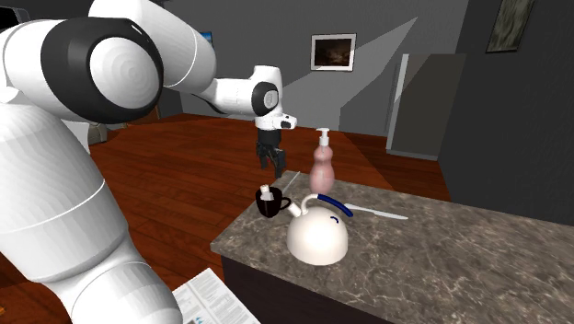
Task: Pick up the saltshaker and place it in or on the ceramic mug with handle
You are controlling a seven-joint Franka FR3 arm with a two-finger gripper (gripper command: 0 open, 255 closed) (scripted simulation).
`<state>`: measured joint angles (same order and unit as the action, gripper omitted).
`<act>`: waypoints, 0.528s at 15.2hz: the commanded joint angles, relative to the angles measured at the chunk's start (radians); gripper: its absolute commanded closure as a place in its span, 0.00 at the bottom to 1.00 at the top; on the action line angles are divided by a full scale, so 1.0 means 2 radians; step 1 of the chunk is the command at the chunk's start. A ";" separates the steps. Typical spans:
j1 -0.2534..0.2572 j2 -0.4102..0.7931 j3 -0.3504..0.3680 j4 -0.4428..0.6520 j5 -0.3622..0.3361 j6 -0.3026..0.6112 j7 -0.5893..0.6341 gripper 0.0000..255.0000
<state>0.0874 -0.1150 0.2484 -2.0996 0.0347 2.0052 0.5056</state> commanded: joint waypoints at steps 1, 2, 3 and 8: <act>0.000 -0.004 -0.001 0.012 0.001 -0.017 -0.001 0.00; 0.000 -0.008 -0.001 0.026 0.001 -0.033 -0.001 0.00; -0.001 -0.011 -0.002 0.039 0.002 -0.050 -0.002 0.00; -0.001 -0.013 -0.002 0.051 0.002 -0.063 -0.002 0.00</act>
<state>0.0857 -0.1398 0.2441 -1.9993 0.0388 1.8811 0.5018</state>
